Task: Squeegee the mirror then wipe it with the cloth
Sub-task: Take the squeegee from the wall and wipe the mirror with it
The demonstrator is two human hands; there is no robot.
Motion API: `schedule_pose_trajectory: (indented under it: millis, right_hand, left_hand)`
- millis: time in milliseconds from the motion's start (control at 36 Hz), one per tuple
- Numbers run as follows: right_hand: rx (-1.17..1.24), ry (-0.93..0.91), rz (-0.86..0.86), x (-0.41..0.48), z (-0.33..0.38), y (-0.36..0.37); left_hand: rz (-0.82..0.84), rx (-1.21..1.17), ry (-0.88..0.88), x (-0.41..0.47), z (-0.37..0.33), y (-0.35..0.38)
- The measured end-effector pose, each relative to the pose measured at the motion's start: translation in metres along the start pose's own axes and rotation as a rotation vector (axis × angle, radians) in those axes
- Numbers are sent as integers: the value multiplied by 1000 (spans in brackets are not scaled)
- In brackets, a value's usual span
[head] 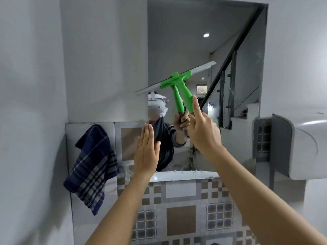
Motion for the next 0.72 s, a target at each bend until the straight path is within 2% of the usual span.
schedule_pose_trajectory:
  millis: [250,472,722]
  right_hand:
    - [-243,-257,54,29,-52,-46]
    - [-309,-284,149,41,-88,-68]
    - [-268,-250,147,39,-152,-93]
  left_hand:
    - [-79,-94,-174,-21,-17,16]
    - [-125,-146,-281,-24,-26,25]
    - [-162,-87,-397,-24,-43,34]
Point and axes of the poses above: each hand's wrist, its own x-axis towards the middle knuckle, its own y-axis out of the palm, z = x × y, the point moved 4 cm from there along x, towards the middle knuckle, and after that the axes turned 5 degrees about x, right-handed, at the moved point
